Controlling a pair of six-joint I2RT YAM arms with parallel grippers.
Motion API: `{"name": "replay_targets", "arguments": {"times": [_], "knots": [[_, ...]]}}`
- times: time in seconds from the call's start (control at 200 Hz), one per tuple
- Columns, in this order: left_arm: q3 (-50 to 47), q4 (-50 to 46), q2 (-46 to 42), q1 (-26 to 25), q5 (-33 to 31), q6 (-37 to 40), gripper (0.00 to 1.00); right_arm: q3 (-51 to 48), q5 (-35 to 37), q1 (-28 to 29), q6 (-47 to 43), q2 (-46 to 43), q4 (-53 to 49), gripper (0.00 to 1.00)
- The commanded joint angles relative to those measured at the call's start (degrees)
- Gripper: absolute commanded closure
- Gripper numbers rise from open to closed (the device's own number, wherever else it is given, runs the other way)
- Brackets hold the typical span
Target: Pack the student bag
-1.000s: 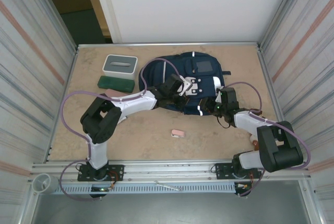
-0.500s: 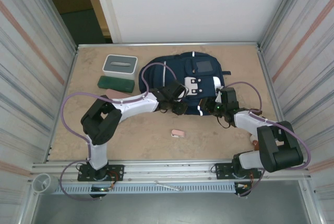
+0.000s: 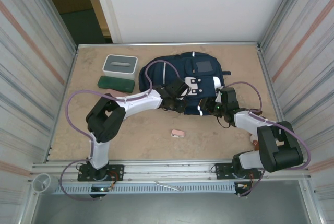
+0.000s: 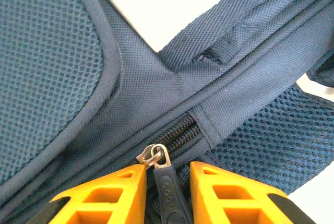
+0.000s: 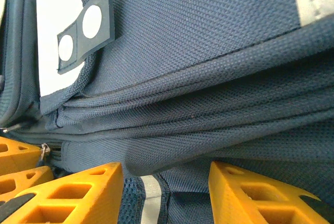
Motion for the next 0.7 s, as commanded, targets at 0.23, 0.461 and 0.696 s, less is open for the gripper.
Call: {"name": "replay_targets", "arguments": {"times": [0.23, 0.461, 0.696], "knots": [[2.3, -5.3, 1.0, -1.3, -4.8, 2.5, 0.83, -0.5, 3.1, -0.9, -1.3, 1.1, -5.8, 0.54], [1.3, -4.9, -1.2, -1.2, -5.4, 2.9, 0.92, 0.2, 3.2, -1.0, -1.7, 1.2, -6.3, 0.53], [-2.0, -1.9, -4.2, 0.4, -1.9, 2.4, 1.0, 0.5, 4.2, -1.0, -2.2, 0.8, -7.2, 0.54]]}}
